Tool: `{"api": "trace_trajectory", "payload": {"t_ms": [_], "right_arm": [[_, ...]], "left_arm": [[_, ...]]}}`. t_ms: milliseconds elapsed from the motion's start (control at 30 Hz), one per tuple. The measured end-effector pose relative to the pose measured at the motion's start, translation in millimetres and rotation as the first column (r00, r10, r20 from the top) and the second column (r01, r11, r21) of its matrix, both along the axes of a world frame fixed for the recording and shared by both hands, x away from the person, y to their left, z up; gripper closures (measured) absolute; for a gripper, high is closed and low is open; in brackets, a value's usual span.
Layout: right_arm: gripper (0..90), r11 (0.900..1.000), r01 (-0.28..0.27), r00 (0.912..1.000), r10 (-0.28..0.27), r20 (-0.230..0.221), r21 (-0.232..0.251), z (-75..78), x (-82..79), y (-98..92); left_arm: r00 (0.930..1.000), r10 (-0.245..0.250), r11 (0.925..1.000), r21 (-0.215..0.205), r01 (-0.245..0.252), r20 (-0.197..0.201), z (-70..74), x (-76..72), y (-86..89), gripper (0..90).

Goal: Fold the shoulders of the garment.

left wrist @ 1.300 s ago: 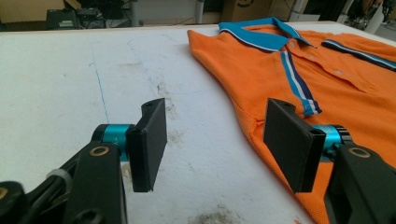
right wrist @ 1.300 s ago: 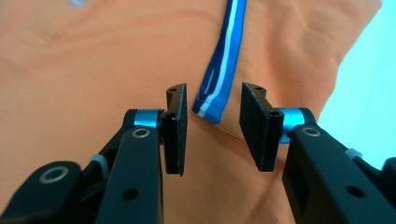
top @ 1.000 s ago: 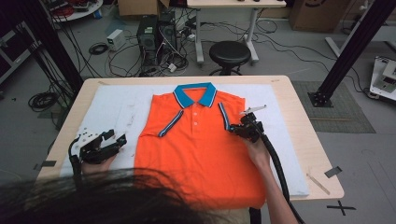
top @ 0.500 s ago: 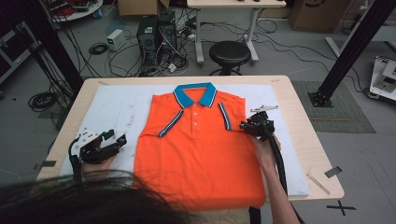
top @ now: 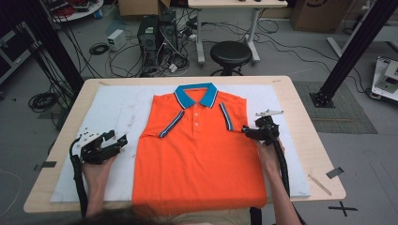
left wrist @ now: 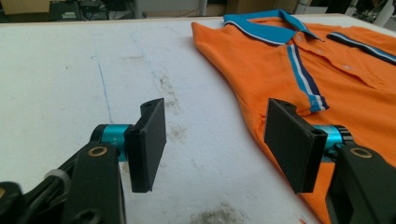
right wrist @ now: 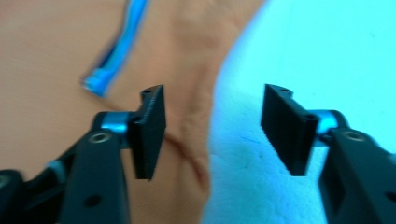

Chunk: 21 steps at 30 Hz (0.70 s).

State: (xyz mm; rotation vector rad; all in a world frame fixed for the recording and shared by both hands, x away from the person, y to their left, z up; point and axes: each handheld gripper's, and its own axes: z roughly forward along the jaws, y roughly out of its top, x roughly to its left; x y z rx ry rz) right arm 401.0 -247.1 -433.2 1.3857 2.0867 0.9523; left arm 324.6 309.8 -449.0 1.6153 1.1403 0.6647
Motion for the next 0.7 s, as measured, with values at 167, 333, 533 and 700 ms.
{"api": "trace_trajectory", "payload": {"t_ms": [167,333,533,700], "right_arm": [[24.4,1.000,0.006,0.9879,-0.007,0.155,0.011,3.1,-24.8,-4.5],[23.3,1.000,0.012,0.9684,-0.018,0.249,0.026,-3.4,-53.6,-14.2],[25.0,0.982,-0.030,0.9528,-0.028,0.302,0.186,-10.1,-69.4,-33.4],[25.1,0.982,-0.020,0.9564,-0.035,0.290,0.186,-11.0,-67.6,-32.6]], "left_arm": [[1.0000,0.000,0.9995,-0.032,0.000,0.006,0.1,-0.3,3.0,37.7],[0.9996,-0.009,0.9989,-0.047,0.010,0.029,0.3,-0.7,2.7,35.1],[0.9977,-0.034,0.9947,-0.095,0.039,0.058,1.9,-2.8,5.8,33.1],[0.9974,-0.031,0.9933,-0.109,0.038,0.065,1.5,-4.3,8.1,33.1]]}}
